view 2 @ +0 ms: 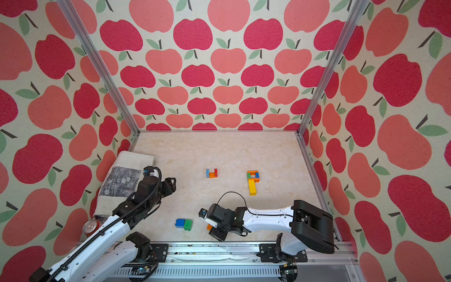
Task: Assemble the letter p with lego
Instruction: Pick up the lego brick from the center of the board.
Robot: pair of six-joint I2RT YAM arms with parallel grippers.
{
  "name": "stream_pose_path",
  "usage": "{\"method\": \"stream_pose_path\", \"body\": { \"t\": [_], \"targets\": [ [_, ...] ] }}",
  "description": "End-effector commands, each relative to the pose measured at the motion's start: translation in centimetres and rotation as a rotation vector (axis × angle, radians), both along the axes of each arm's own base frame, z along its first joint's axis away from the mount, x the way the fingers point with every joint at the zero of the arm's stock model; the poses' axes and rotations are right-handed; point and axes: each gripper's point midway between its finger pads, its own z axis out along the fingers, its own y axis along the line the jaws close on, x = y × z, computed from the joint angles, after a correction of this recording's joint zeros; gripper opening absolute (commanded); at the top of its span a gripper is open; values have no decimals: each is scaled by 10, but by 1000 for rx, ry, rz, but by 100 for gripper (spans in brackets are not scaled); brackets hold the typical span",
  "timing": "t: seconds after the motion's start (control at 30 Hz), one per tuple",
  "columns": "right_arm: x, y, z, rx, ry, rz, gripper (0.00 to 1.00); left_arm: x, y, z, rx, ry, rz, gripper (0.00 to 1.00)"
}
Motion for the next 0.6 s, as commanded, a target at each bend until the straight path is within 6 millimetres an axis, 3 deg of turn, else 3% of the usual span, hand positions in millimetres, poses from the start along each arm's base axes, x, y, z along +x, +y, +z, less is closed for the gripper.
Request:
{"method": "stream_pose_path", "body": {
  "t": [0.0,0.1,0.33,0.57],
  "targets": [
    [15,-7,-3,-89,-91,-5,59,-2,2,-2,-1,3,-6,68],
    [15,-4,-6,-103,-94,15,54,-3,2,-4,-6,7,-9,68],
    [18,-11,-15,-192,-119,65,25,-5,6,-8,-5,22,-2,70],
    [40,9,27,-90,-213,196,21,-7,11,-5,-15,20,2,70]
  ]
}}
